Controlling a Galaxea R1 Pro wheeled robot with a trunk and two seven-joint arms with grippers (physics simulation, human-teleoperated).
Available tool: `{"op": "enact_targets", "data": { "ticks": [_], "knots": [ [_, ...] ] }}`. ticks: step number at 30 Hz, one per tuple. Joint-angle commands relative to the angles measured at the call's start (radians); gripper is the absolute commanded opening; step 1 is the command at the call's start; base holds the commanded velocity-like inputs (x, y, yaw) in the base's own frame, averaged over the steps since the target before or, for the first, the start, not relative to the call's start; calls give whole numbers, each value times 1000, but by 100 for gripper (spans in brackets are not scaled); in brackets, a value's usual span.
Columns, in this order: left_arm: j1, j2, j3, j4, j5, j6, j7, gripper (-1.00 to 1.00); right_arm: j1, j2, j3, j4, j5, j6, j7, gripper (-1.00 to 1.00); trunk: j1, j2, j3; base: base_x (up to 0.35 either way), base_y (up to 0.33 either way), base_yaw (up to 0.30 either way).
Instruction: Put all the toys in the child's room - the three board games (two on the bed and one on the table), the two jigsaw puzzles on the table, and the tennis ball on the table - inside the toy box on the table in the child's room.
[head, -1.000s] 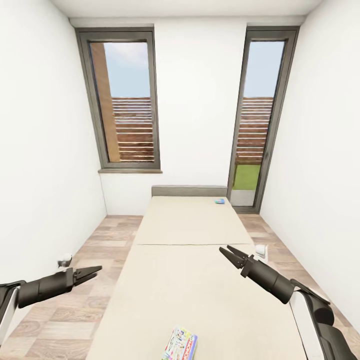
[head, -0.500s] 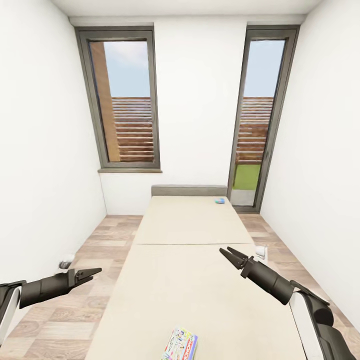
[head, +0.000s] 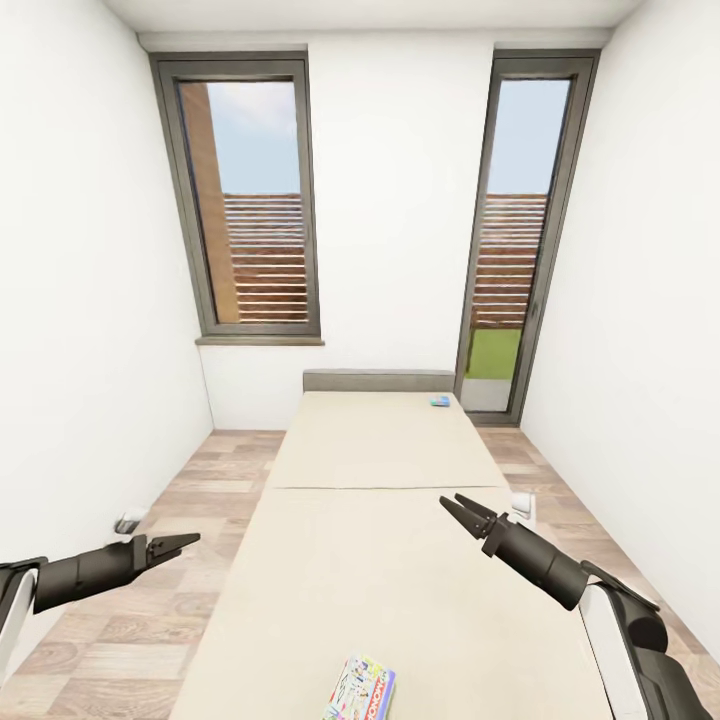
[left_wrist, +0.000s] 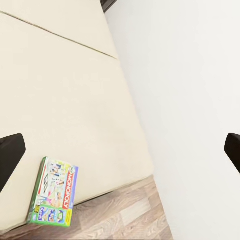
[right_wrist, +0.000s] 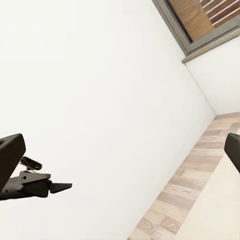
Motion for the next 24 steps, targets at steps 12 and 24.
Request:
{"op": "enact_targets", "data": {
  "ticks": [12, 24],
  "knots": [
    [-1, 61, 119, -2, 5, 9, -3, 100, -1, 0, -2, 7, -5, 7, 0, 100, 43, -79, -36, 0, 0, 0],
    [-1, 63, 141, -2, 4, 15, -3, 100, -1, 0, -2, 31, -7, 7, -23, 100, 89, -163, -74, -72, 22, 0]
  ]
}}
